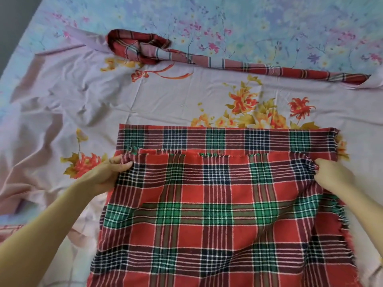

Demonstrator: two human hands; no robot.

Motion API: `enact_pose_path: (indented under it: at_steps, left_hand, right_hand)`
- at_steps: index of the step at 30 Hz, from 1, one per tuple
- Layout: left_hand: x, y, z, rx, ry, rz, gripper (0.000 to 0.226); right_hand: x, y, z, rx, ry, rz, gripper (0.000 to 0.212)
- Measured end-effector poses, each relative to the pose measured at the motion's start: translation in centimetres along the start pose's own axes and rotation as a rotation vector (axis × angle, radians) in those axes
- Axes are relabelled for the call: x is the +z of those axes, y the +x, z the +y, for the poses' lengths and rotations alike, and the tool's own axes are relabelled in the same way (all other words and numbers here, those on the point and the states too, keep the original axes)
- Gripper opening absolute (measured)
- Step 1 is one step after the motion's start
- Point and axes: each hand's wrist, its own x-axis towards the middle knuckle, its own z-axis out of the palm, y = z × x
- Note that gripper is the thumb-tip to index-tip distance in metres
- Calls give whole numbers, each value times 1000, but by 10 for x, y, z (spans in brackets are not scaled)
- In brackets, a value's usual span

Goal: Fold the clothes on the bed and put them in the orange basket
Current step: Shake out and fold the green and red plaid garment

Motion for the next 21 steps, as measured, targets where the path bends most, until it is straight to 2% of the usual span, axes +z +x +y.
enact_pose_path:
  at_steps: [1, 3, 5, 8, 11, 14, 17, 19, 21]
  left_hand:
    - [-2, 1, 2, 21, 35, 94, 19]
    - [-11, 6, 5, 103, 150, 396, 20]
    - [-19, 10, 14, 210, 264, 566, 23]
    - [-26, 15, 36, 312, 267, 514, 19]
    - [-27, 26, 63, 278, 186, 414, 23]
    - [-26, 48, 77, 239, 201, 429, 29]
    - [-11, 66, 77, 275, 213, 491, 34]
    - [1, 74, 69, 329, 174, 564, 32]
    - [11, 70, 59, 329, 154, 644, 8]
  right_hand:
    - [-3, -1, 2, 5, 37, 25, 51]
    - [-13, -3, 6, -3, 151, 96, 41]
    - [-28, -5, 10, -17, 265, 178, 31]
    - [-54, 2, 17, -25, 361, 269, 30]
    - [-74, 22, 12, -14, 420, 280, 35]
    - [-79, 44, -5, -66, 429, 248, 37]
    - [-69, 57, -15, -88, 334, 241, 38]
    - [-60, 52, -20, -70, 179, 272, 44]
    - [-49, 35, -25, -81, 47, 386, 51]
